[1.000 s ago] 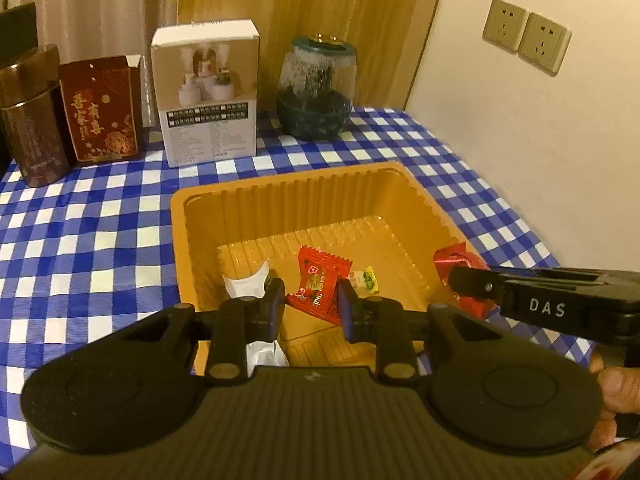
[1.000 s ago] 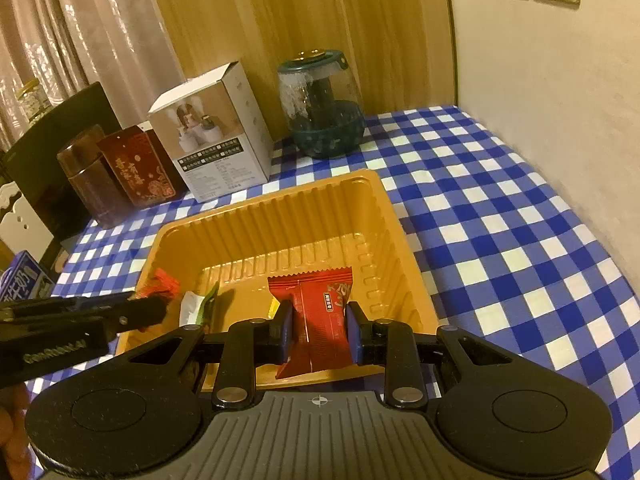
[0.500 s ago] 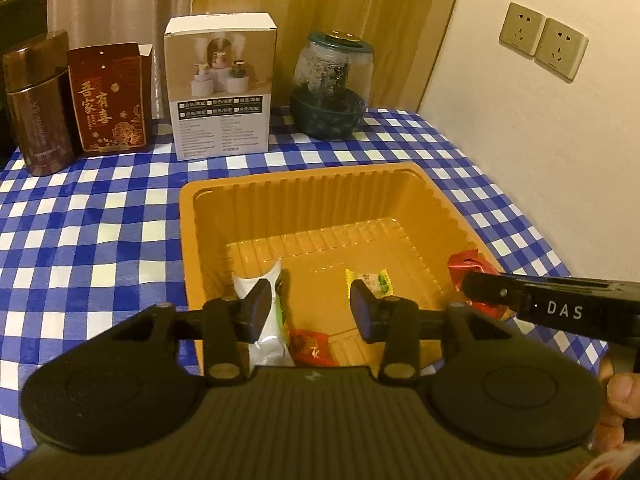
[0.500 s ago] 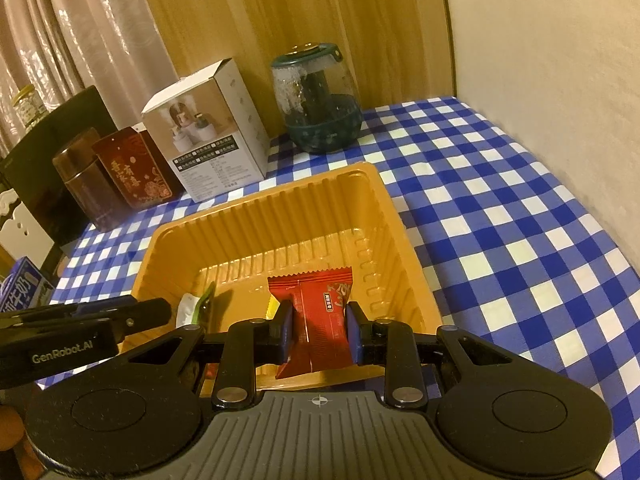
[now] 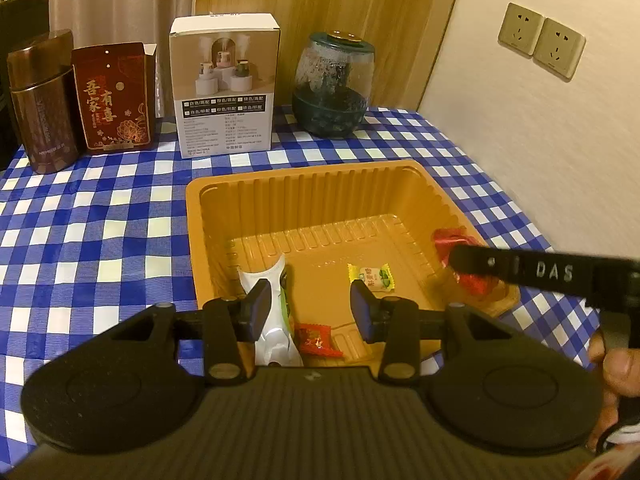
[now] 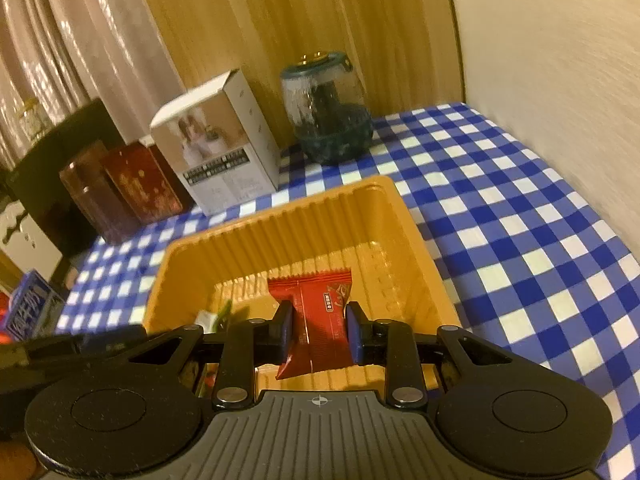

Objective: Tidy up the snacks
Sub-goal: 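Carry both red candies over the tray and open both tools to release them, then withdraw both open tools from the tray toward the remaining snacks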

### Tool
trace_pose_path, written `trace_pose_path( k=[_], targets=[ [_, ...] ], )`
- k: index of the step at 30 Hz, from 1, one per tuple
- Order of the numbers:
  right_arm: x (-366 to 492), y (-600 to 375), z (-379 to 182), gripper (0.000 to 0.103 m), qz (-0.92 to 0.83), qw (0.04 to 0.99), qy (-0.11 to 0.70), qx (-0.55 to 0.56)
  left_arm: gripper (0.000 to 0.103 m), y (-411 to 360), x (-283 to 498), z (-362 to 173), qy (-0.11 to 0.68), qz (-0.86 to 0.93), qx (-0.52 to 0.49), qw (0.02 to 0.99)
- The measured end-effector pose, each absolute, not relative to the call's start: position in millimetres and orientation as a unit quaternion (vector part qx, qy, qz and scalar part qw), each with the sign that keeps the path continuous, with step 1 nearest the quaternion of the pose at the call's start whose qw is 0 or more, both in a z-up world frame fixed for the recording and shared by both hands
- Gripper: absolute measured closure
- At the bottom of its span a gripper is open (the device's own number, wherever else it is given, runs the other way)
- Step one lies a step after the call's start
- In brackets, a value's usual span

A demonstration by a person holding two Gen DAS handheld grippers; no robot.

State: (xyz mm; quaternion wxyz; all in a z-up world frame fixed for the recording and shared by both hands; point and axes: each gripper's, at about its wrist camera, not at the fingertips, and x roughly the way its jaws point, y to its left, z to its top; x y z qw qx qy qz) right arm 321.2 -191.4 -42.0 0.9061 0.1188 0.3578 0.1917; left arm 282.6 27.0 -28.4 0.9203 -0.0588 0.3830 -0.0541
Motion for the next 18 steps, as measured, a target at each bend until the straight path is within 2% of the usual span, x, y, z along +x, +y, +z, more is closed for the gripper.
trace_pose_path(
  k=[1, 2, 3, 4, 18],
  targets=[
    [322.3, -192.0, -42.1, 0.073, 0.197, 0.905, 0.355, 0.127, 0.064, 27.1, 282.2, -28.3, 0.383, -0.054, -0.059, 0.92],
    [323.4, -193.0, -42.2, 0.067, 0.201, 0.903, 0.355, 0.135, 0.064, 27.4, 281.7, -27.9, 0.383, -0.054, -0.058, 0.92],
    [323.9, -194.0, -41.9, 0.041, 0.2, 0.903, 0.354, 0.141, 0.064, 28.2, 281.0, -27.4, 0.383, -0.054, -0.058, 0.92],
    [323.1, -196.1, -41.1, 0.03, 0.196, 0.905, 0.349, 0.146, 0.064, 28.7, 280.1, -26.9, 0.383, -0.054, -0.057, 0.921],
    [295.0, -221.2, -35.2, 0.03, 0.174, 0.908, 0.349, 0.155, 0.061, 29.3, 253.0, -10.5, 0.374, -0.054, -0.063, 0.924]
  ],
)
